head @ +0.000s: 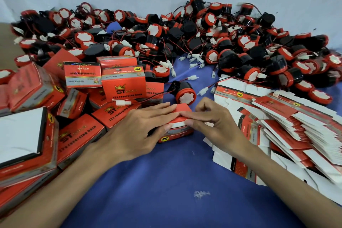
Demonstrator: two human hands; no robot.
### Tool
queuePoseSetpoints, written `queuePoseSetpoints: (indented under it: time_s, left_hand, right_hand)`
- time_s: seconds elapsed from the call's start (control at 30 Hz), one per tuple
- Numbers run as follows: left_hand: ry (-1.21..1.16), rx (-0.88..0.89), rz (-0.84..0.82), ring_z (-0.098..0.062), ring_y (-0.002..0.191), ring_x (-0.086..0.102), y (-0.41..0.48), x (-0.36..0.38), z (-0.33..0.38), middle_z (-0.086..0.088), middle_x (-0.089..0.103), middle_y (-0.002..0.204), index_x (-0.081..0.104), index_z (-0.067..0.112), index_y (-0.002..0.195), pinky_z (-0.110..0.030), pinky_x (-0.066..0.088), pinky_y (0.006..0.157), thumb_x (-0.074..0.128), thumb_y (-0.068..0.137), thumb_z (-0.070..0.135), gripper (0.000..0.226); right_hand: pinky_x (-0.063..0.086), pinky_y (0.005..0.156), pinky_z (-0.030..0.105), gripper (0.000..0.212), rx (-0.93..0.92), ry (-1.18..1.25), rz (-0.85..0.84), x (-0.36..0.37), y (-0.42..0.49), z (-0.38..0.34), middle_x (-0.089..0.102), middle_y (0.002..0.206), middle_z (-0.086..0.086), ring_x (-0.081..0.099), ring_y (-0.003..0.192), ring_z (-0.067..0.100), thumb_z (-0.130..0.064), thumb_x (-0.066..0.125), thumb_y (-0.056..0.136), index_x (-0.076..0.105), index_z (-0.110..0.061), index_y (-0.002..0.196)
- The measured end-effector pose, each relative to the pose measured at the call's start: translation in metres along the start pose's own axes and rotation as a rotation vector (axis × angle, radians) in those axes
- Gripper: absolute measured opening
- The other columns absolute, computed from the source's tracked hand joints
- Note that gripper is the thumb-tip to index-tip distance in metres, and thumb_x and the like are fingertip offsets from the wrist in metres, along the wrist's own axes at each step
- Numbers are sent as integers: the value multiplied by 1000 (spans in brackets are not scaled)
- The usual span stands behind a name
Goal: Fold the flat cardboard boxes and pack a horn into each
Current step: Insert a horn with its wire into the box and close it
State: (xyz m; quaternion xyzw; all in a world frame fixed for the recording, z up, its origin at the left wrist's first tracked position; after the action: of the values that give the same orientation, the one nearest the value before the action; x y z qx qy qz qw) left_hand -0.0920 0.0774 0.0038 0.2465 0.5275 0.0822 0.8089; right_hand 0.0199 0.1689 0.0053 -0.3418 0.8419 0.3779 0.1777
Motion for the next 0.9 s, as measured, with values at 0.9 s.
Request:
queuePoseSetpoints:
  time_s: [0.9]
  left_hand:
    - [248,125,113,-33,110,57,-4,3,24,0,54,137,65,16,125,-46,50,86,74,81,17,44]
  right_hand:
    - [50,59,31,52,-236,-658,-154,-9,-20,-4,56,85,3,53,74,19,-43,45,93,53,-13,135]
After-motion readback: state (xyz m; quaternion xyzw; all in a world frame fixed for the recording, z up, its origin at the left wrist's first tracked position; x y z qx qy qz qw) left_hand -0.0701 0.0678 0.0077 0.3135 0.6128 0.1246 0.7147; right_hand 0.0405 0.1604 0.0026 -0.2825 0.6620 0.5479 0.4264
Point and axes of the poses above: each hand's wrist, its own y-axis towards the middle knuckle, its own x-axis out of the palm, z = x × y, the point moved 8 cm from there along y, towards the middle knuckle
